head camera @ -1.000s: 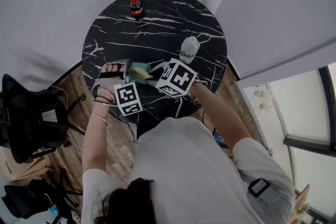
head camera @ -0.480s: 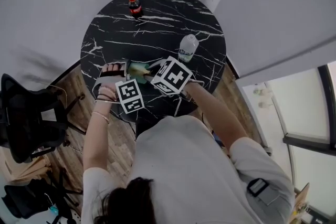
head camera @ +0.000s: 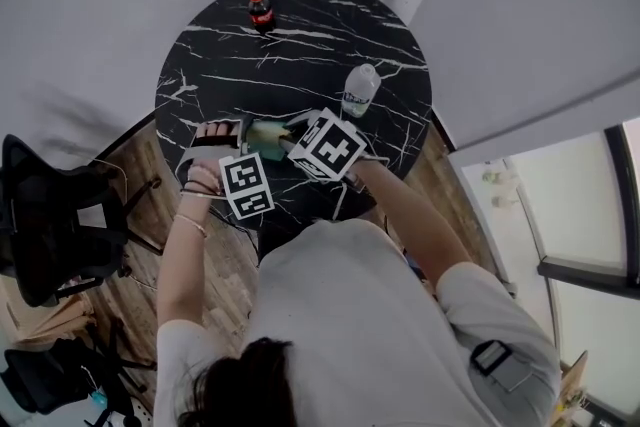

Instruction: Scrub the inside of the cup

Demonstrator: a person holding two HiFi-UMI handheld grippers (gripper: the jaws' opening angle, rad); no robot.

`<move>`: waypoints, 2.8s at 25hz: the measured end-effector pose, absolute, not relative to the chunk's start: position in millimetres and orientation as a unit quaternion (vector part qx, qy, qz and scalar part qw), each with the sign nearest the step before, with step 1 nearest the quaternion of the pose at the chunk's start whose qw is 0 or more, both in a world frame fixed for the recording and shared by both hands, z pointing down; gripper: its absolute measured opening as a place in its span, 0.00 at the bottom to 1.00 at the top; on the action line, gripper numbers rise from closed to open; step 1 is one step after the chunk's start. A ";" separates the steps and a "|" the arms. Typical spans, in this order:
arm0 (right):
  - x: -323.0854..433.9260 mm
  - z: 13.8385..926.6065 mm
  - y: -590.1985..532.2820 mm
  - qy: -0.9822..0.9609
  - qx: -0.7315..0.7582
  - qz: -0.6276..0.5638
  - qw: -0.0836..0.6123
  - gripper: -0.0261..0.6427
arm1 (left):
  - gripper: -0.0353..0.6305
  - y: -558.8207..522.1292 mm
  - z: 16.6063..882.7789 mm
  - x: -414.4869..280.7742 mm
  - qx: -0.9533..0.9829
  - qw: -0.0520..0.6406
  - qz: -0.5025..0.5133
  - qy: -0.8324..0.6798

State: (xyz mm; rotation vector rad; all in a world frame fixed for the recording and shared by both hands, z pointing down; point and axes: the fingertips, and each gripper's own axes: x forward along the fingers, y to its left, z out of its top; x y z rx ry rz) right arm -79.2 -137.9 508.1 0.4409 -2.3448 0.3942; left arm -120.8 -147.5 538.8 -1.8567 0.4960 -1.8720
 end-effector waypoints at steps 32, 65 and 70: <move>-76.8 520.3 -107.9 -0.904 0.095 0.116 0.400 0.15 | 0.55 -135.6 504.4 -115.3 -0.683 0.312 -0.634 0.185; -85.2 483.0 -98.6 -0.925 0.094 0.283 0.237 0.15 | 0.55 -146.0 523.0 -131.7 -0.663 0.282 -0.657 0.224; -80.2 480.4 -109.4 -0.917 0.127 0.323 0.199 0.15 | 0.55 -148.6 523.2 -130.2 -0.690 0.242 -0.634 0.251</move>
